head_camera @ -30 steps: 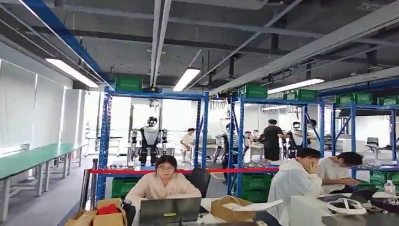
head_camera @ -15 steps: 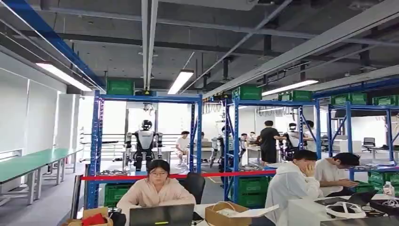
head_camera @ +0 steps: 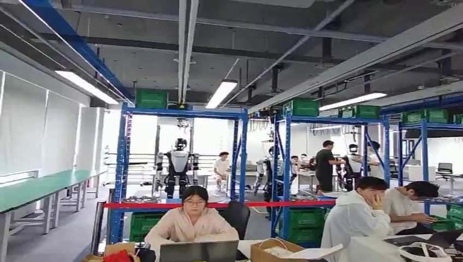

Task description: Take the parts from the cabinet and place them on the table.

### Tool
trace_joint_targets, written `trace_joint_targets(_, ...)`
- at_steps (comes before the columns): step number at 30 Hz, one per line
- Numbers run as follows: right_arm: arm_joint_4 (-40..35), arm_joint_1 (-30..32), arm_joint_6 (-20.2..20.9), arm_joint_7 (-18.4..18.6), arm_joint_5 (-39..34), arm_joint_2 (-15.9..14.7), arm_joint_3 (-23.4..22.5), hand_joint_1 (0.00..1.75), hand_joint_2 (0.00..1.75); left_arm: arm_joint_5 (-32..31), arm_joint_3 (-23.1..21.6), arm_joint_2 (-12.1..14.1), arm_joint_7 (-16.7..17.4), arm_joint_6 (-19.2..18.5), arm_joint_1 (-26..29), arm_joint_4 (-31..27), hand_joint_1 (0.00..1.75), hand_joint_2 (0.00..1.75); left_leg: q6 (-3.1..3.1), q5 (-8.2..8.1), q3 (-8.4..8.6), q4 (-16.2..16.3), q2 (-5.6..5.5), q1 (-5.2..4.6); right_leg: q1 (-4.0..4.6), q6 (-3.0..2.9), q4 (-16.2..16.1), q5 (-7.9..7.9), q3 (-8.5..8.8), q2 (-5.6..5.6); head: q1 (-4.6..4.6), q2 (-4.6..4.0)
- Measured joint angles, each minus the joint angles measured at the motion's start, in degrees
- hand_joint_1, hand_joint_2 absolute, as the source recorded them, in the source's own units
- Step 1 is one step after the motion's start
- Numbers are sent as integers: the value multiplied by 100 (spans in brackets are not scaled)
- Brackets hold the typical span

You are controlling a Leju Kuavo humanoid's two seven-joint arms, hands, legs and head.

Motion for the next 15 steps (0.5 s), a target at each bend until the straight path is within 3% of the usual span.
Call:
trace_joint_targets(1, 2, -4, -2, 2, 2, 2, 9, 175, 175, 0, 0, 0, 7, 0, 16, 0, 0, 175, -60, -39, 24, -3, -12, -5, 8, -35, -49, 174, 23, 16, 2, 0)
trace_joint_targets(3, 20, -23, -11, 2, 2, 15, 17, 175, 175, 2, 0, -2, 4, 0, 62, 0, 0, 175, -91, -22, 144, -24, -5, -13, 7, -124, -118, 83, 118, 10, -2, -2)
trace_joint_targets(4, 22, -31, -15, 0, -2, 33, 15, 175, 175, 2, 0, 0, 4, 0, 54, -2, 0, 175, -94, -92, 140, 18, 12, 6, -43, -143, -192, 96, 217, 8, 0, -2)
trace_joint_targets(5, 26, -47, -26, -4, -7, 37, 17, 175, 175, 4, 0, 0, 2, 0, 31, -2, 0, 175, -97, -158, 79, 187, 67, -11, -28, -164, -237, 81, 289, 4, -2, -4)
trace_joint_targets(6, 28, -65, -26, -7, -13, 42, 17, 175, 175, 4, 0, 0, 4, 0, 6, -2, 0, 175, -99, -321, -116, 534, 88, -18, -26, -199, -237, 57, 324, -16, -2, -4)
trace_joint_targets(8, 37, -38, -26, -7, -20, 44, 20, 175, 175, 6, 0, 7, 4, 9, 5, -2, 0, 175, -119, -622, -664, 1372, 96, -27, -8, -223, -237, -11, 377, -27, 0, -4)
trace_joint_targets(9, 44, -15, -26, -7, -22, 44, 22, 175, 175, 4, 0, 7, 4, 11, 24, -2, 0, 175, -133, -630, -873, 1613, 98, -31, -4, -230, -235, -51, 411, -22, 0, -4)
trace_joint_targets(10, 46, 4, -26, -7, -22, 44, 24, 175, 175, 4, 0, 9, 7, 11, 44, -2, 0, 175, -130, -489, -944, 1572, 99, -31, -3, -227, -235, -92, 463, -11, 0, -4)
trace_joint_targets(11, 46, 9, -26, -7, -24, 44, 24, 175, 175, 2, 0, 7, 7, 11, 52, 0, 0, 175, -126, -222, -911, 1304, 104, -29, -5, -216, -232, -145, 535, 1, 0, -4)
trace_joint_targets(13, 46, 7, -26, -9, -31, 48, 24, 175, 175, 0, 0, 15, 4, 11, 45, -2, 0, 175, -136, 528, -663, 418, 118, -24, -8, -170, -231, -281, 726, 2, 0, -4)
trace_joint_targets(14, 52, 12, -26, -11, -31, 46, 24, 175, 175, 0, 0, 15, 4, 11, 40, 0, 0, 175, -124, 531, -640, 389, 128, -41, -5, -141, -249, -335, 759, -10, -5, -4)
trace_joint_targets(15, 61, -4, -26, -13, -39, 48, 28, 175, 175, 0, 2, 15, 4, 11, 33, 0, 0, 175, -115, 368, -638, 223, 142, -87, -6, -111, -194, -354, 757, -3, -7, -4)
